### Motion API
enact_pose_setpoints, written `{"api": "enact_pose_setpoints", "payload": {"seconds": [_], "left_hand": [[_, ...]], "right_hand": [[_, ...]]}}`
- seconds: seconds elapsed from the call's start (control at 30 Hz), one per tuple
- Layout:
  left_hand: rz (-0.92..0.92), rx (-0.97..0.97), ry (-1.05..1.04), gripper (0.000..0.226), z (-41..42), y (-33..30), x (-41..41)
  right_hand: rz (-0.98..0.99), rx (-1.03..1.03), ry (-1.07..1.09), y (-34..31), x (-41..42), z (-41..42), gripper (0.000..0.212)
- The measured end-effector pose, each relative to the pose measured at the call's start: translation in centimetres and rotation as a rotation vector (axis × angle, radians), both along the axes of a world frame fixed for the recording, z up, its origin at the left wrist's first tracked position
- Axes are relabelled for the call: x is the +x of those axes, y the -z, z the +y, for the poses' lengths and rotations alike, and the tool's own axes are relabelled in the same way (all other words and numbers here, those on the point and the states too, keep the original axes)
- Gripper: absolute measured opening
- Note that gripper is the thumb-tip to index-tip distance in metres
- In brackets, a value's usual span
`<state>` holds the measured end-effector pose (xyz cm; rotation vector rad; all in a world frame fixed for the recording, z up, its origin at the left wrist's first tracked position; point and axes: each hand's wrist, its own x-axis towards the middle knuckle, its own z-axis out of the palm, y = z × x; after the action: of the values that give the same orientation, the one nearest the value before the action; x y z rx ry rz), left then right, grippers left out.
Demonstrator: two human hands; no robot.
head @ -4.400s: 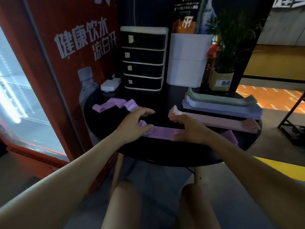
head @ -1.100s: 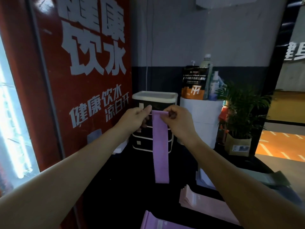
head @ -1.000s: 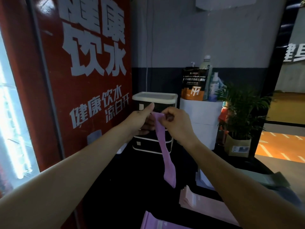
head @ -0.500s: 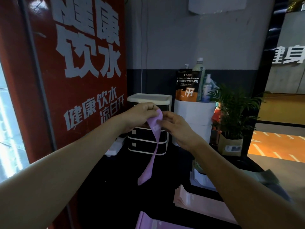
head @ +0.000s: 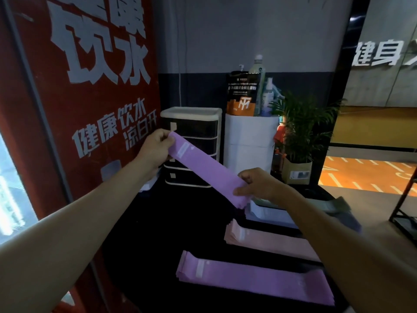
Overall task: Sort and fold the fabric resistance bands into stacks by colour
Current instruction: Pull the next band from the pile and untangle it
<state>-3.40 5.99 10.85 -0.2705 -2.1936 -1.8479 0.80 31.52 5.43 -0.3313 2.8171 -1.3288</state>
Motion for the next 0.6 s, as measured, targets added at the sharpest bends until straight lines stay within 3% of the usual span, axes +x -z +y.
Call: {"api": "enact_pose_setpoints", "payload": {"seconds": [0.13, 0.27, 0.43, 0.6], "left_hand": [[-0.066, 0.014, -0.044, 0.019, -0.1, 2.8, 0.7], [-0.131, 0.021, -0.063, 0.014, -0.2, 5.4, 1.6], [-0.193, 0.050, -0.064, 0.018, 0.3, 8.0, 3.1], [-0.172, 0.032, -0.150, 0.023, 0.5, 9.9, 4.6]], "right_hand": [[-0.029, 0.295, 0.044, 2.7, 1.8, 2.4, 0.017], [-0.108, 0.338, 0.163, 4.5, 4.7, 4.2, 0.016], [-0.223, -0.043, 0.281, 5.7, 7.7, 5.4, 0.025], [-0.269, -0.412, 0.473, 6.3, 10.1, 5.9, 0.017]]}}
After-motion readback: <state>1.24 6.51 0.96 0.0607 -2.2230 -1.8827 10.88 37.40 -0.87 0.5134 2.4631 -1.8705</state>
